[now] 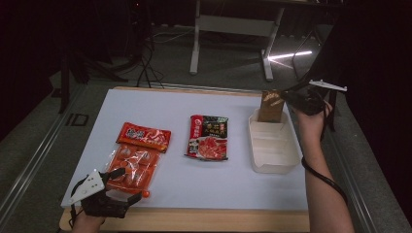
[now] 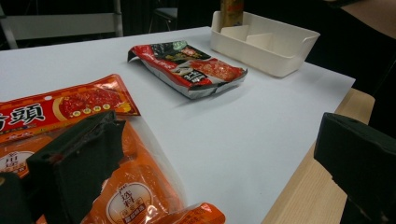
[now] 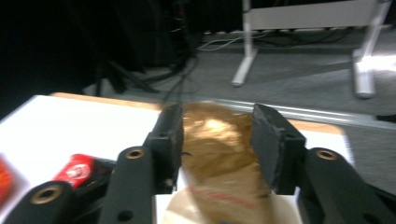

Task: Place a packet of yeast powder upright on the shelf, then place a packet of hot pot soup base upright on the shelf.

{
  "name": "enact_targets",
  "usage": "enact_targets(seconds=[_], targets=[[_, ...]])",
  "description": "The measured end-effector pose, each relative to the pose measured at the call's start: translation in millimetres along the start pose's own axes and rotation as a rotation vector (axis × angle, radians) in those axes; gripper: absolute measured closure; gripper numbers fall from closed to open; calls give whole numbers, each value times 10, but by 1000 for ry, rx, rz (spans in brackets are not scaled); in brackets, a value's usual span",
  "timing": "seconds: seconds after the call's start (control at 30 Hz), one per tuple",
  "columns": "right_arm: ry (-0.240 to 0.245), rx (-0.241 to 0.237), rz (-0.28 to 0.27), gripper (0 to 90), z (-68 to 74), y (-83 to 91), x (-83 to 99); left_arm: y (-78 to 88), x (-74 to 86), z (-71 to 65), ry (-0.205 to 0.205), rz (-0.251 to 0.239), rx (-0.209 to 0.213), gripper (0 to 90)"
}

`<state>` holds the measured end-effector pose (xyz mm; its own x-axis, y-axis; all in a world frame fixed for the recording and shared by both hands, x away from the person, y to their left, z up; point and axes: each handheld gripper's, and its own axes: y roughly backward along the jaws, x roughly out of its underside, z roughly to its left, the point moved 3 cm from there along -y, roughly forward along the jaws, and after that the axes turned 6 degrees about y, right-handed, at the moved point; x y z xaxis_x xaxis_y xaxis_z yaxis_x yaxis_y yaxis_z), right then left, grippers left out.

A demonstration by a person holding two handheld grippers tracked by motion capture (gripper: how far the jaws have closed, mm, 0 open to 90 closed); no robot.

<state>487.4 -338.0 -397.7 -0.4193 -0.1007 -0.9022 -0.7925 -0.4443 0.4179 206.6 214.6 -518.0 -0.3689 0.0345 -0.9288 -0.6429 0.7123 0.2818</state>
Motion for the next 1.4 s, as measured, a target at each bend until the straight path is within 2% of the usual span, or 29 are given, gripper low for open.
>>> enact_targets(seconds=[0.03, 0.17, 0.2, 0.33, 0.57, 0.6, 0.63, 0.73, 0.77, 0.83, 0.9, 0.93, 1.0, 1.03, 1.13, 1.23, 1.33, 1.4], targets=[[-9, -22, 1, 506, 47, 16, 2, -1, 0, -1, -1, 0, 0, 10], [13, -50, -6, 426, 207, 84, 33, -3, -1, 1, 2, -2, 2, 9], [12, -66, -10, 375, 281, 123, 55, -3, -2, 1, 5, -3, 2, 9], [7, -91, -18, 334, 394, 187, 91, -7, -1, 4, 6, 0, -1, 10], [29, -147, -84, 195, 689, 388, 180, -18, 1, 9, -9, 17, -20, 10], [29, -147, -84, 195, 689, 388, 180, -18, 1, 9, -9, 17, -20, 10], [23, -197, -91, 136, 828, 467, 251, -18, 1, 15, -6, 18, -23, 10], [32, -216, -93, 137, 901, 512, 302, -15, -13, 28, 20, 5, -10, 10], [50, -240, -92, 132, 1004, 570, 375, -18, -15, 32, 29, 2, -5, 10], [70, -263, -77, 139, 1088, 596, 432, -25, -20, 38, 38, 5, 8, 10], [117, -262, -64, 142, 1178, 631, 494, -42, -28, 34, 42, 15, 16, 10], [117, -262, -64, 142, 1178, 631, 494, -53, -35, 28, 43, 24, 25, 10], [143, -296, -81, 156, 1291, 691, 584, -71, -60, 18, 56, 30, 56, 10], [143, -296, -81, 156, 1291, 691, 584, -75, -74, 13, 60, 29, 62, 10], [193, -282, -40, 156, 1355, 704, 667, -89, -111, 19, 79, 54, 80, 10], [198, -306, -30, 169, 1396, 736, 746, -110, -133, 37, 87, 81, 87, 10], [212, -305, -21, 169, 1426, 755, 791, -154, -155, 35, 78, 120, 101, 10], [213, -331, -23, 169, 1464, 771, 827, -188, -167, 29, 76, 138, 107, 10]])
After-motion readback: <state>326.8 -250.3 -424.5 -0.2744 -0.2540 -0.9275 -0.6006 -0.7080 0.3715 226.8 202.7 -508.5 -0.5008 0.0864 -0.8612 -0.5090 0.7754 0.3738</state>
